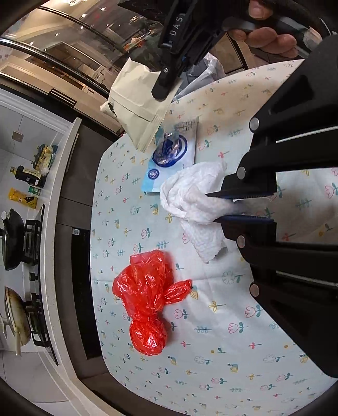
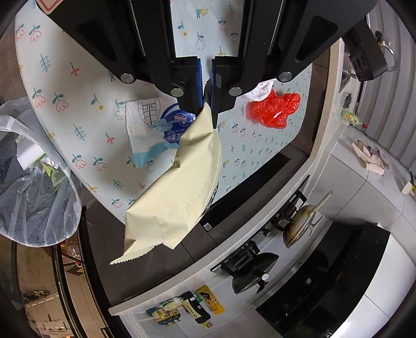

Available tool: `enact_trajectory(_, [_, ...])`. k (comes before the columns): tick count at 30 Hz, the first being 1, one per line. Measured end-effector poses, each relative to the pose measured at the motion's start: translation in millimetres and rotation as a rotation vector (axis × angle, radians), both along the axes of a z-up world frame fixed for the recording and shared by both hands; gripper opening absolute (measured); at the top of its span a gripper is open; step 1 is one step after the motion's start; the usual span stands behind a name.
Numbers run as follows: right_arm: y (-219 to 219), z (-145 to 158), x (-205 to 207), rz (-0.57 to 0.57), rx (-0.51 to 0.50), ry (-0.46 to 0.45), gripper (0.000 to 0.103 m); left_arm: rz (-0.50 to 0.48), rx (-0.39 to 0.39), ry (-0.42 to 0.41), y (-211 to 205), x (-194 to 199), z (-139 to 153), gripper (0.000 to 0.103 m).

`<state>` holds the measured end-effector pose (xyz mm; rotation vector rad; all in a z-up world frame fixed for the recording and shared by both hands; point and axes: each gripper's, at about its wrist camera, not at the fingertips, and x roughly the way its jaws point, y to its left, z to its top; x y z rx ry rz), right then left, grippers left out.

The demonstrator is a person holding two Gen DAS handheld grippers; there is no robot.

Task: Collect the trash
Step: 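Carry the beige packet and white tissue over the trash bin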

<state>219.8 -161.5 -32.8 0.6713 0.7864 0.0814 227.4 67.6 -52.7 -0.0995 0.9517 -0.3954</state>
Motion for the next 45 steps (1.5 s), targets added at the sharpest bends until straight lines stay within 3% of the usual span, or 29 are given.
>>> enact_trajectory(9, [-33, 12, -34, -0.048, 0.003, -0.035, 0.005, -0.041, 0.003, -0.053, -38, -17, 29, 0.010])
enact_trajectory(23, [-123, 14, -92, -0.212, 0.000, -0.047, 0.005, -0.174, -0.010, -0.080, -137, -28, 46, 0.010])
enact_trajectory(35, [-185, -3, -111, -0.305, 0.005, -0.028, 0.005, -0.306, 0.008, -0.111, -235, -31, 47, 0.010])
enact_trajectory(45, [-219, -8, -107, -0.344, -0.011, -0.019, 0.005, -0.363, 0.020, -0.098, -286, -14, 35, 0.010])
